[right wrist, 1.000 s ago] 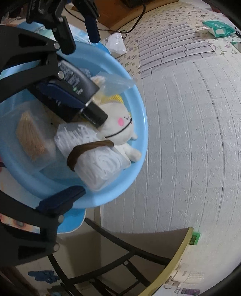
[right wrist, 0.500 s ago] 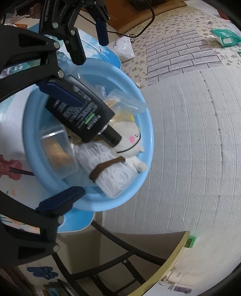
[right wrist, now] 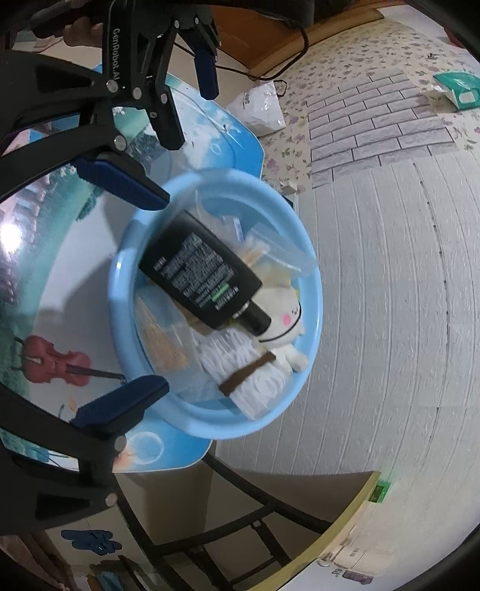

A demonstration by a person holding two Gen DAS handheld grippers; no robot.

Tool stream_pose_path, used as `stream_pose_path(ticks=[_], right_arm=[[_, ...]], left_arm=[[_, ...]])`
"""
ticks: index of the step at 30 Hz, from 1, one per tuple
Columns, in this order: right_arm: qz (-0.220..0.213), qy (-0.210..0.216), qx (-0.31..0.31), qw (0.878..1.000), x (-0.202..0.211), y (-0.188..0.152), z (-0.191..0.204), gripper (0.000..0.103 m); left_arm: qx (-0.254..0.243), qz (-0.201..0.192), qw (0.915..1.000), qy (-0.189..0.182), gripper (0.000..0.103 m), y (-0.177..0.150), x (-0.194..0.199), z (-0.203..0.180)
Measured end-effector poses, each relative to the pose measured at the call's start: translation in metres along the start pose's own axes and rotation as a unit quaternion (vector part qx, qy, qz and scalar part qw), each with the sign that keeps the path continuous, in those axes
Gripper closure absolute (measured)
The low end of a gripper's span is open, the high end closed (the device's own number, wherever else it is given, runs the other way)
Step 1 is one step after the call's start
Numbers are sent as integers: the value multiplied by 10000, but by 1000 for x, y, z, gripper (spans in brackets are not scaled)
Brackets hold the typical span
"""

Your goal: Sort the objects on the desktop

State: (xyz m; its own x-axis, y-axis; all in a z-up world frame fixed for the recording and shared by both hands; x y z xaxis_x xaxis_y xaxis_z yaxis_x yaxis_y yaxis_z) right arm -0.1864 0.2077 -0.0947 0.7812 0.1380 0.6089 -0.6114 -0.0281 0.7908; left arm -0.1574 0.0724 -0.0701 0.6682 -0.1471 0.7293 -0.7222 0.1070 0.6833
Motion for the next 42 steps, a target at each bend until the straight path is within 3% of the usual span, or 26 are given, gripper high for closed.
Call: stream_pose_path(ticks=[6, 14, 22, 25, 37, 42], right_arm=[[-109, 26, 10, 9999, 15, 2, 8, 10], [-324, 23, -115, 9994, 31, 10, 13, 10], [-444, 1, -91, 9990, 40, 13, 17, 10], [-480, -3, -101, 9988, 43, 14, 18, 2], [-615, 28, -195, 9979, 43, 16, 18, 0], [-698, -9, -164, 9974, 44, 20, 18, 0]], left_arm=[[-68, -487, 9988, 65, 9, 7, 25, 5], [-483, -1297, 9903, 89, 4, 25, 61, -4], [-445, -1379, 9894, 56, 2, 29, 72, -3], [-413, -1332, 9902, 62, 2, 27, 71, -1], [-491, -1397, 9889, 127, 0, 25, 69, -1], [-442, -1598, 9860, 197, 0, 31, 74, 3]])
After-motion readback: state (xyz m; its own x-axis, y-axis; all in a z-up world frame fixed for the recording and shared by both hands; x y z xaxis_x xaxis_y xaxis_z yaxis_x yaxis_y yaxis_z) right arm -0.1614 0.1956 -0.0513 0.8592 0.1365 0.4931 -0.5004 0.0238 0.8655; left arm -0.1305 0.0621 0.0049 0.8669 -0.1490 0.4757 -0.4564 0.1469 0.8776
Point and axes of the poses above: each gripper's, at about its wrist camera, not at the fingertips, and x roughly against the way its jaws point, z to its left, y to its top, the point moved 9 cm from there along -x, roughly the way its jaws point, and after that the axes turned 13 degrees about -z, right-handed, at the moved point
